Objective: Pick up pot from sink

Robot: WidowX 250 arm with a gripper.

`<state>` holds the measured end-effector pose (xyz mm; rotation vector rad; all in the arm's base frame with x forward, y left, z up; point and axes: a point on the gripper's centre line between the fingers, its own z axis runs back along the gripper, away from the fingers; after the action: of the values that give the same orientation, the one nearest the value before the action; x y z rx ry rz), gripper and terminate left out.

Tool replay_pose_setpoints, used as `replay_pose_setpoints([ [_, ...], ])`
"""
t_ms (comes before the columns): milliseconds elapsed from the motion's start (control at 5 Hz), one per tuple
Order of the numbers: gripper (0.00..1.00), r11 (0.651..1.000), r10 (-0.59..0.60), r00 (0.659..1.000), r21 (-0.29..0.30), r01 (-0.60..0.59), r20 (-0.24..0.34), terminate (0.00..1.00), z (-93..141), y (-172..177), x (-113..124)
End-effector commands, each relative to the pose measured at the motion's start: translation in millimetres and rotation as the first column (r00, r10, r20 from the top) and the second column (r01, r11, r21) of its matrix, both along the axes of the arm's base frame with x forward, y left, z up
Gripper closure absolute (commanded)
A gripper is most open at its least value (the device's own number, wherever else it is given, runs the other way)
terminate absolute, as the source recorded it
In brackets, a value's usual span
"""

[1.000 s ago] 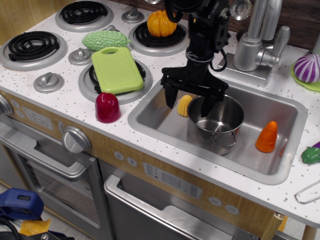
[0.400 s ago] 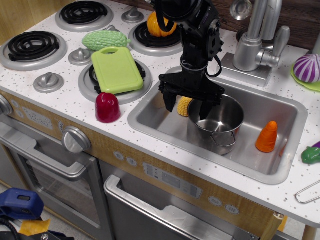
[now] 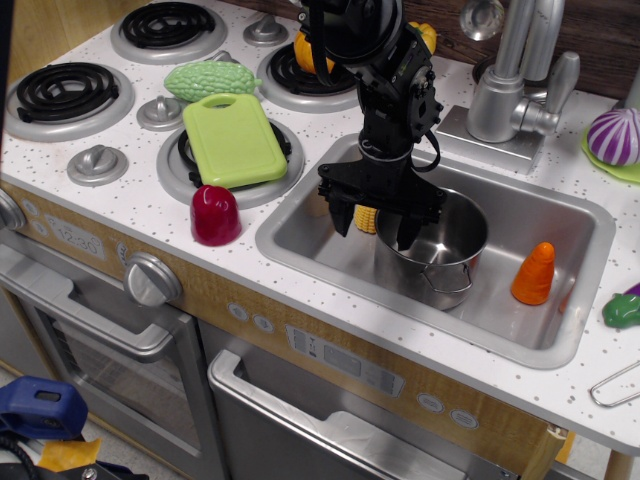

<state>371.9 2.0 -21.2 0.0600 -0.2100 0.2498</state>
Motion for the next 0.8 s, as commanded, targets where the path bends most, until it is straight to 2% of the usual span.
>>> replay_pose_setpoints([
  [0,1.00,1.000,0.026,0.999,-0.001,-0.026,0.026,0.00,11.8,0.9,5.9],
  [200,1.00,0.999,0.030,0.999,-0.014,-0.030,0.013,0.00,17.2,1.2,5.9],
  [600,1.00,0.999,0.035,0.999,-0.006,-0.035,-0.034,0.00,53.4,0.9,3.8],
])
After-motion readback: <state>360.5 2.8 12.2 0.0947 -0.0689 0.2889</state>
